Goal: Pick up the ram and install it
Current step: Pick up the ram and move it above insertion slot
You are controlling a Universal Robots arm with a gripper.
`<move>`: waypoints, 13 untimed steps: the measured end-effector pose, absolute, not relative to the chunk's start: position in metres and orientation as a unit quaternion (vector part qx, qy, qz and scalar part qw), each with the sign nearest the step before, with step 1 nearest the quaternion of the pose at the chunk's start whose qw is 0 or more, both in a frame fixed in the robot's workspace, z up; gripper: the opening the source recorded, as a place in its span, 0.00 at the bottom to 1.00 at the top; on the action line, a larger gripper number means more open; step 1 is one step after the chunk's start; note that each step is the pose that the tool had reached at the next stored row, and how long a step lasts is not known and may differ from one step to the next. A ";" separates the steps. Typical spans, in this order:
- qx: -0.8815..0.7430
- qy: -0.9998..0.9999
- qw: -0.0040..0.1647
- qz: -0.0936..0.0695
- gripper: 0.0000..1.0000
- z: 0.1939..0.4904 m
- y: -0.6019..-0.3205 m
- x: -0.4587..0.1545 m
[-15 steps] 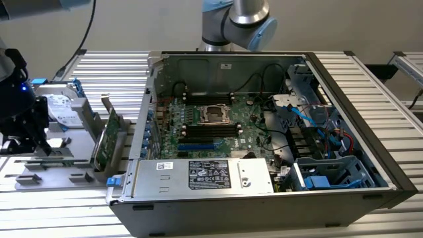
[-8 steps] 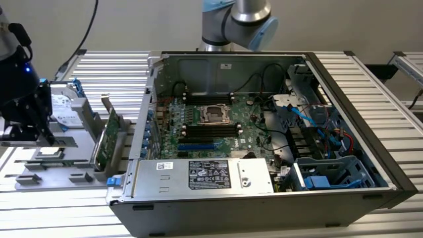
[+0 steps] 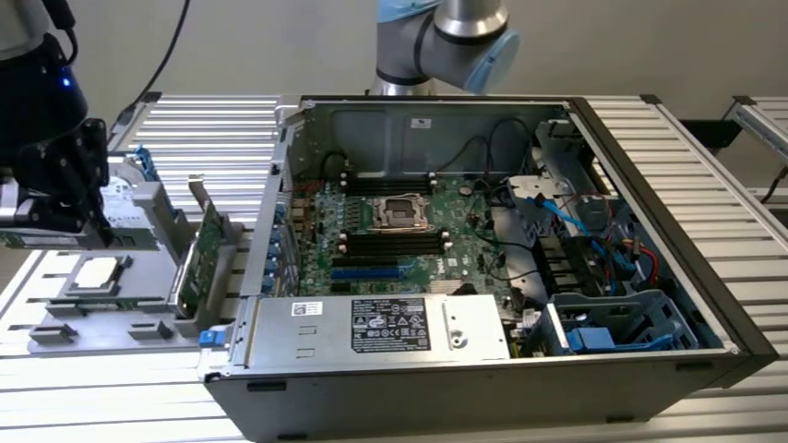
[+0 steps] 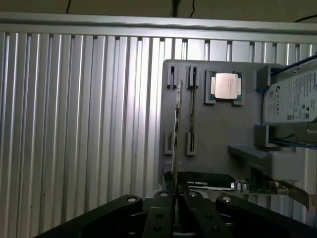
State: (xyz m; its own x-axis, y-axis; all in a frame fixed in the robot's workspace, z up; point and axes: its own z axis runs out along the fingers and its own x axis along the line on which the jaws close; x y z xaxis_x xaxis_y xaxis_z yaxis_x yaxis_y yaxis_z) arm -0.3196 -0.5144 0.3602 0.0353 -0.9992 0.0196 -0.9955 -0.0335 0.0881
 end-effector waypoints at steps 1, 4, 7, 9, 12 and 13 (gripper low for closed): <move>0.719 -0.694 0.039 -0.024 0.14 0.365 -0.514 -0.316; 0.720 -0.693 0.039 -0.025 0.14 0.374 -0.514 -0.305; 0.721 -0.691 0.040 -0.025 0.14 0.378 -0.514 -0.295; 0.722 -0.690 0.040 -0.025 0.14 0.379 -0.514 -0.289; 0.724 -0.688 0.040 -0.025 0.14 0.380 -0.514 -0.283; 0.725 -0.687 0.040 -0.025 0.14 0.380 -0.514 -0.281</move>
State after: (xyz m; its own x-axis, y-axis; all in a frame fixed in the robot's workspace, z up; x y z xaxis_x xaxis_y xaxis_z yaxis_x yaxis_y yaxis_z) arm -0.2812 -0.5143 0.3804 0.0552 -0.9983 0.0187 -0.9944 -0.0533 0.0917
